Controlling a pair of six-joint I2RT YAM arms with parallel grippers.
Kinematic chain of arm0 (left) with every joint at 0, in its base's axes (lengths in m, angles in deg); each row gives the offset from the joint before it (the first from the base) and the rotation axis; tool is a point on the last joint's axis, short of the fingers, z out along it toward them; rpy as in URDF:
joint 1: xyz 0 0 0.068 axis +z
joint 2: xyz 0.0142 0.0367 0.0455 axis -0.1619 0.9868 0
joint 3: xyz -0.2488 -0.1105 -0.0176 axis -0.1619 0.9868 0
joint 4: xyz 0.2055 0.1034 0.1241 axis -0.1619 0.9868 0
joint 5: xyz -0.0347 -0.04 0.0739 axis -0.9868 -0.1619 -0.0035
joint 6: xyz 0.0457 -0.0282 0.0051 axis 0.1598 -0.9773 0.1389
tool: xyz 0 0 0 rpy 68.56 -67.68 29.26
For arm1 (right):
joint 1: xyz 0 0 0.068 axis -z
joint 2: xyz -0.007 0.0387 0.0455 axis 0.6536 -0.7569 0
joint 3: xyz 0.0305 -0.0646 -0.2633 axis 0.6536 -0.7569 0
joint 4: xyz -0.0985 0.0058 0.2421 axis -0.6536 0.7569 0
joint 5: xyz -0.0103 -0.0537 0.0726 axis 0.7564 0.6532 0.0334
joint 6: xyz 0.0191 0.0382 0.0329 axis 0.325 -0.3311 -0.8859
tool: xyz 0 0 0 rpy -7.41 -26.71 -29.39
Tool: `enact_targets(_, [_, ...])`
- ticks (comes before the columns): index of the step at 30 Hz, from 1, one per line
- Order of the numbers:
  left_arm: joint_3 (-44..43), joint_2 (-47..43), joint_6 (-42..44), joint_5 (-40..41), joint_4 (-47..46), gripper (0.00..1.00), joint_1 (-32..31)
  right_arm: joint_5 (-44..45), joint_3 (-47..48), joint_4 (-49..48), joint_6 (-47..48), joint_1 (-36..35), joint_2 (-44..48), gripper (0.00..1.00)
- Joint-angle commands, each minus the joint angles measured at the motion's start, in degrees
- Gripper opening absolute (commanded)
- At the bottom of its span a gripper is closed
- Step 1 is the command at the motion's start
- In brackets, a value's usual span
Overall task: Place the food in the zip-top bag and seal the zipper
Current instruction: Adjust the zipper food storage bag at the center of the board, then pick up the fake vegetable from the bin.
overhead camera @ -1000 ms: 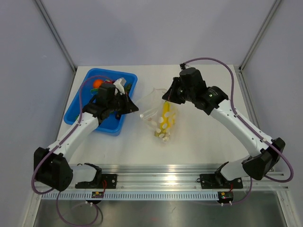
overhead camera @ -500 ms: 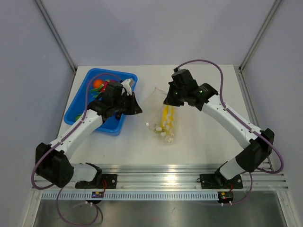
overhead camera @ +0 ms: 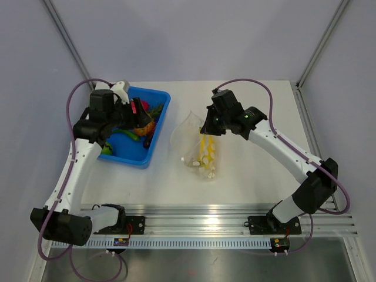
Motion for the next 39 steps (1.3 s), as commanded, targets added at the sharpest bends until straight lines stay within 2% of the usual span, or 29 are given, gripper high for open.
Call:
enact_targets(1, [-4.3, 1.0, 1.0, 2.8, 1.0, 0.72, 4.6, -1.8, -0.2, -3.1, 1.3, -1.0, 2.6, 0.0])
enact_targets(6, [-8.0, 10.8, -3.0, 5.7, 0.6, 0.73, 12.7, -2.4, 0.0, -3.0, 2.0, -1.2, 3.2, 0.0])
enact_targets(10, [-6.8, 19.0, -5.4, 3.2, -5.3, 0.89, 14.8, -2.3, 0.2, -2.5, 2.7, -1.2, 3.3, 0.0])
enact_targets(13, [-8.1, 23.1, -5.7, 2.3, -7.0, 0.9, 14.8, -2.6, 0.7, -2.0, 3.2, -1.2, 2.9, 0.0])
enact_targets(17, [-10.1, 27.4, -3.6, 9.8, -2.3, 0.88, 15.0, -3.6, 0.3, -2.2, 3.0, -1.2, 2.6, 0.0])
enact_targets(21, [-9.2, 26.9, 0.0, 11.9, 3.8, 0.86, 14.8, -4.3, -0.5, -3.0, 2.6, -1.2, 2.4, 0.0])
enact_targets(24, [-3.8, 23.0, 1.0, 13.7, 5.2, 0.86, 13.8, -4.5, 0.1, -2.5, 2.9, -1.2, 1.6, 0.0])
enact_targets(25, [-0.5, 22.1, 1.1, 15.8, 4.7, 0.86, 13.6, -4.8, 0.2, -2.5, 3.4, -1.2, 1.5, 0.0])
enact_targets(28, [2.5, 20.5, 0.0, 21.1, 3.0, 0.86, 13.6, -5.2, 0.5, -2.5, 3.8, -1.2, 0.7, 0.0])
enact_targets(30, [3.7, 20.6, -2.4, 21.0, 1.7, 0.81, 13.8, -6.0, 0.7, -2.5, 4.1, -1.2, -0.1, 0.0])
enact_targets(31, [4.1, 20.5, -4.1, 21.4, -1.0, 0.71, 13.9, -6.4, 0.7, -2.5, 4.2, -1.2, -0.4, 0.0])
enact_targets(34, [5.0, 20.9, -10.7, 22.7, -4.9, 0.58, 14.5, -7.2, 1.1, -2.3, 4.6, -1.2, -1.0, 0.0])
enact_targets(39, [1.9, 24.2, -18.9, 27.3, -7.8, 0.65, 15.0, -7.2, 1.4, -2.5, 4.9, -1.2, -0.4, 0.0])
